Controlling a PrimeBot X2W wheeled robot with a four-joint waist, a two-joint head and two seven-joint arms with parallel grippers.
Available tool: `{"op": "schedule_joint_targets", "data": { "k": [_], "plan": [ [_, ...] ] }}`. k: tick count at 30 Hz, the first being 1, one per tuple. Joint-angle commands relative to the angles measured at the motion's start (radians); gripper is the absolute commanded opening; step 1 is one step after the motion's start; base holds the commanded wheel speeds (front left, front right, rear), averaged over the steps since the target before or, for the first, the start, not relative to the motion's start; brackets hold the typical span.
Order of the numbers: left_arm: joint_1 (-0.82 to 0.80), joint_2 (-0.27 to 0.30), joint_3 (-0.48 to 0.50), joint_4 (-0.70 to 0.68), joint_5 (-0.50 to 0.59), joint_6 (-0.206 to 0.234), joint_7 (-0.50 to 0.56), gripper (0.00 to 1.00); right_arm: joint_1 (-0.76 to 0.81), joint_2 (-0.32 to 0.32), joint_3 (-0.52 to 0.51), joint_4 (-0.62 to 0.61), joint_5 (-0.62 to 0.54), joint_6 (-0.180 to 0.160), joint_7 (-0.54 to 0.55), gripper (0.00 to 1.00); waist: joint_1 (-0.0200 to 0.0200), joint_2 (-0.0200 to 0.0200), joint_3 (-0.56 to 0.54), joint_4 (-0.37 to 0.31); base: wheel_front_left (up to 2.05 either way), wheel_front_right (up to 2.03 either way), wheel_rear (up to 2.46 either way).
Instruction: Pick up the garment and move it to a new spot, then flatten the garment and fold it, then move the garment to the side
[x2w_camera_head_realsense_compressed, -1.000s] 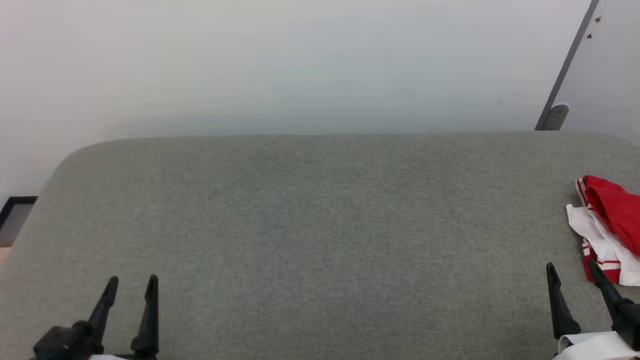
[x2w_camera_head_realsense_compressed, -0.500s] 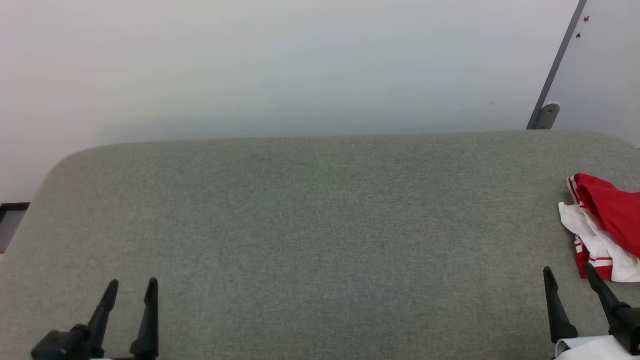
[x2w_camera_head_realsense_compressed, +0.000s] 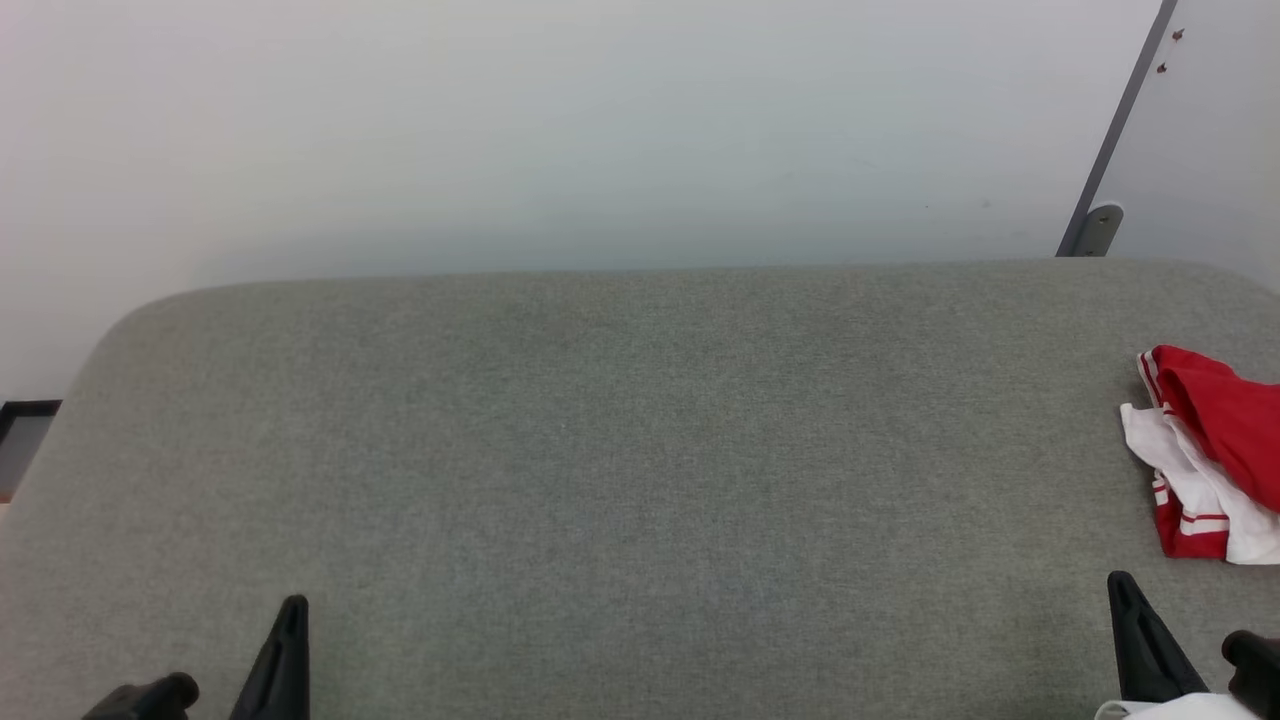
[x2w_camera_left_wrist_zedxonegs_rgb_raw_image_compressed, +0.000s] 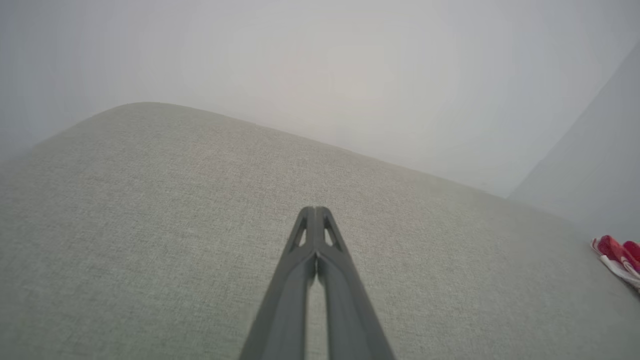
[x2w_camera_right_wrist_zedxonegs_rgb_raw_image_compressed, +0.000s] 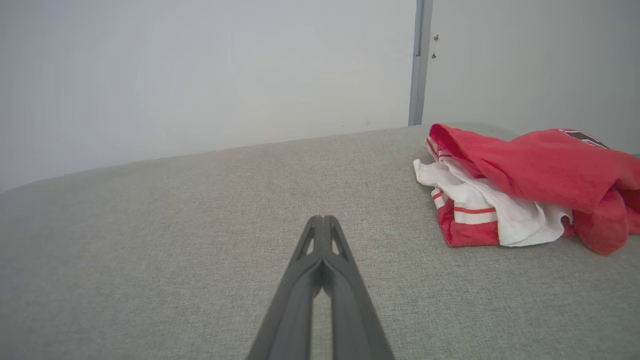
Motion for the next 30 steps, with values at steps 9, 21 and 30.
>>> {"op": "schedule_joint_targets", "data": {
  "k": [9, 21, 30],
  "plan": [
    [-0.052, -0.015, 0.017, -0.007, -0.163, -0.001, 0.046, 0.00, -0.041, 0.010, -0.012, -0.023, 0.201, 0.000, 0.040, 0.00, 0.0000, 0.0000, 0.004, 0.004, 0.00, 0.00, 0.00],
    [-0.080, -0.042, 0.028, 0.001, -0.323, -0.001, 0.095, 0.00, -0.058, 0.025, -0.018, -0.026, 0.398, 0.000, 0.087, 0.00, 0.0000, 0.0000, 0.009, 0.009, 0.00, 0.00, 0.00],
    [-0.098, -0.061, 0.035, 0.007, -0.430, -0.002, 0.128, 0.00, -0.071, 0.036, -0.022, -0.027, 0.528, 0.000, 0.119, 0.00, 0.0000, 0.0000, 0.012, 0.012, 0.00, 0.00, 0.00]
  ]
}}
